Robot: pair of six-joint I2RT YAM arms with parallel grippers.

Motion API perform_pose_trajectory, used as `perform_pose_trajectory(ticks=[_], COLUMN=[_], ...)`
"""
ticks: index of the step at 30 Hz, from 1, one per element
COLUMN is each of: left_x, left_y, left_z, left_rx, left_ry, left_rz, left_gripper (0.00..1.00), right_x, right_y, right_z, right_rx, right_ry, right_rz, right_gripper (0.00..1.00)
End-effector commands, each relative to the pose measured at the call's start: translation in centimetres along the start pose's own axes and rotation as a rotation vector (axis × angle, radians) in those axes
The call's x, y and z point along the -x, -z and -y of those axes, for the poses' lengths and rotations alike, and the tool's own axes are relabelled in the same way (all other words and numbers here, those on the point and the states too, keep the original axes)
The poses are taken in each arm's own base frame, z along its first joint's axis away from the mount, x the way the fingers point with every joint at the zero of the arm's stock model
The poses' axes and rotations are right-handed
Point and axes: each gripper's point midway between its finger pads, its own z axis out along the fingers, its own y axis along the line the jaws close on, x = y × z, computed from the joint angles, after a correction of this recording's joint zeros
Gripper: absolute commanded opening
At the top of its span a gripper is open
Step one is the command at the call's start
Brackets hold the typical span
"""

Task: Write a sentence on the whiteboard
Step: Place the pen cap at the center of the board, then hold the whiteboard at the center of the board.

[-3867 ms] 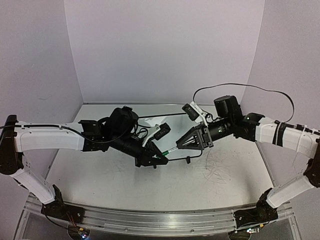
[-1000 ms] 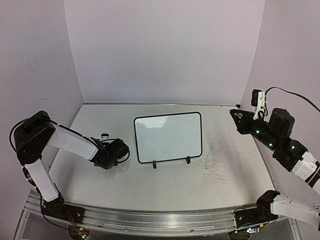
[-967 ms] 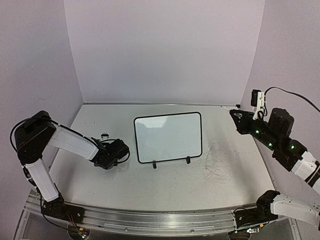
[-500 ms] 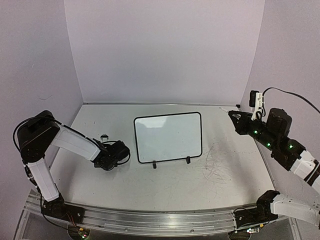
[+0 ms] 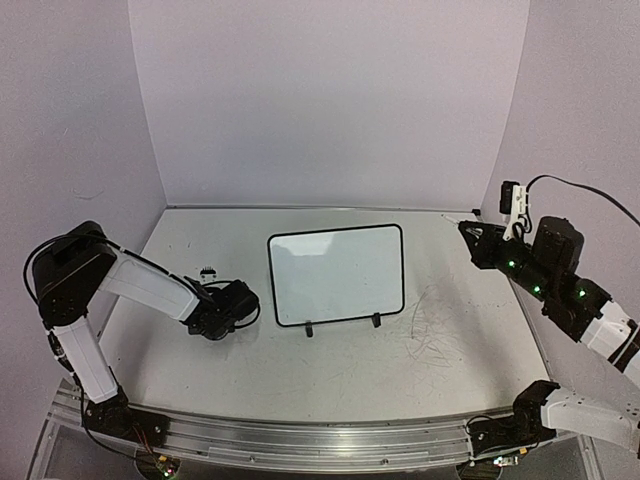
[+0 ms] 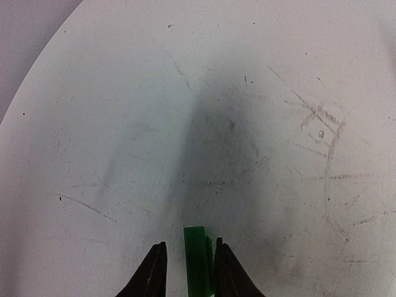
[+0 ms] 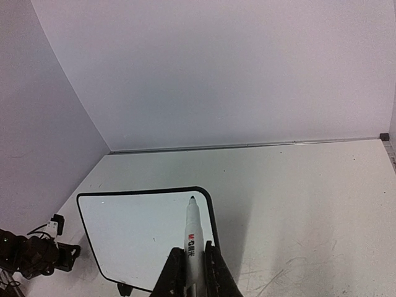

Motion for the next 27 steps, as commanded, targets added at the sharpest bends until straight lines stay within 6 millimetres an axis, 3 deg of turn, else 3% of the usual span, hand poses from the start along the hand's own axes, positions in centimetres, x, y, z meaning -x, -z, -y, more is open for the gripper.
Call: perform_pose_trajectory(ticks=[1,7,12,15,21,27], left_x=[3.3,7.1,9.7,11.0,13.5,15.7], left_y=[2.2,5.6,7.4,8.3,10.5,13.5], left_z=[0.1,-1.2,-3.8,-4.2,-2.4,0.1], left_rx=[-0.055,-0.124,-0.17,-0.247,-0.431,-0.919], left_ry=[0.054,0.119,0.204,0.209,0.159,0.234], left_rz=[0.07,0.141,0.152,0.133,0.172,0.25], left_gripper=[0.33,0.58,0.77,0.84,0.93,0.96], right_x=[0.8,0.2,1.0,1.4,-0.3,-1.4], right_y=[0.5,0.5,0.9,0.9,-1.0,-2.2], right_z=[1.8,2.9,2.6,2.1,1.0,-4.0], right_rx=[-0.106,-0.171,-0.161,-0.142,-0.086,0.006], right_ry=[0.008,0.044,0.048,0.053,0.106,0.152], right_rz=[0.044,0.009,0.025,0.022,-0.068,-0.103], right_gripper=[0.0,0.0,0.0,0.0,0.0,0.0])
